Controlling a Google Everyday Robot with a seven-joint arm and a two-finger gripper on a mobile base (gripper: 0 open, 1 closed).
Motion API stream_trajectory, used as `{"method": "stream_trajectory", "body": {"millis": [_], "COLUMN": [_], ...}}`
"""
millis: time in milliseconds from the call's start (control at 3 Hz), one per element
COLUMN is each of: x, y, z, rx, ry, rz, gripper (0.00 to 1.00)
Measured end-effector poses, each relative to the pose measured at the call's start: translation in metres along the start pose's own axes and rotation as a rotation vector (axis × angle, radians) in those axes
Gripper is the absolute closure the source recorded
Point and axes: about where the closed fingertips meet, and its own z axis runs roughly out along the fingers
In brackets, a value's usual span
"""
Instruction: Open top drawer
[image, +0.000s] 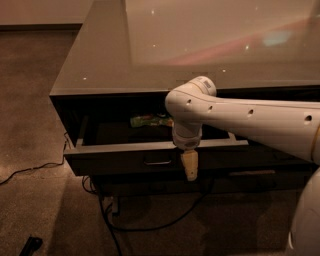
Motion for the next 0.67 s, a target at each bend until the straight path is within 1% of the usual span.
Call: {"method": "stream_trajectory", "body": {"millis": [333,667], "x": [0.0,0.014], "y": [0.0,0.015], "z": [0.003,0.01], "rx": [0.007,-0.009], "ry": [-0.004,0.032], "rz": [-0.009,0.047], "gripper": [0.0,0.18]}}
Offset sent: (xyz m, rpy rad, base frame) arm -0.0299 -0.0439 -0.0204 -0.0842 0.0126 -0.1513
